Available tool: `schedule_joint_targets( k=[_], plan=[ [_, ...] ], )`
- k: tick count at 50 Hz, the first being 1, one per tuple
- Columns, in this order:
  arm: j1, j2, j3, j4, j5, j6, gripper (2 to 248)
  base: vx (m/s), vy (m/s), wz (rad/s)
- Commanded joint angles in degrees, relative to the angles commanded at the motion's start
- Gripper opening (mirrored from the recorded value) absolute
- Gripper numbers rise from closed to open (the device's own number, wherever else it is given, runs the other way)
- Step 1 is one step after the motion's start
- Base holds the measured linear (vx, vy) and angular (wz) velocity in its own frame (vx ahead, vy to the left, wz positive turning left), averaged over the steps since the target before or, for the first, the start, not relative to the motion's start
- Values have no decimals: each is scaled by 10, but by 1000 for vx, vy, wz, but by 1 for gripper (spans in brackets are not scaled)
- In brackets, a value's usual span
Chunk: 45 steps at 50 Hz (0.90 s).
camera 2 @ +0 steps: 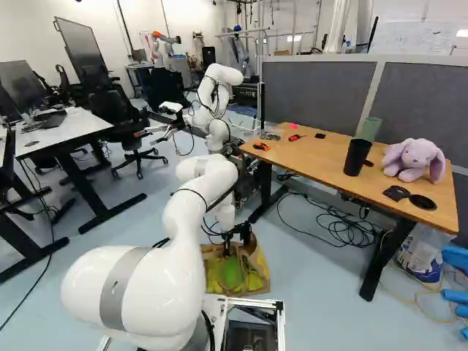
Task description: Pick up the bag on the ground and place it on the table
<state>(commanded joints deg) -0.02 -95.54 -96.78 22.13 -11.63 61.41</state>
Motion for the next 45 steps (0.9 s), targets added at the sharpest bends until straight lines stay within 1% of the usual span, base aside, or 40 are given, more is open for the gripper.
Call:
schedule_joint_targets(
  k=[45],
  plan=[
    [0, 98, 97, 0, 0, 0, 22, 0, 0, 0]
  ],
)
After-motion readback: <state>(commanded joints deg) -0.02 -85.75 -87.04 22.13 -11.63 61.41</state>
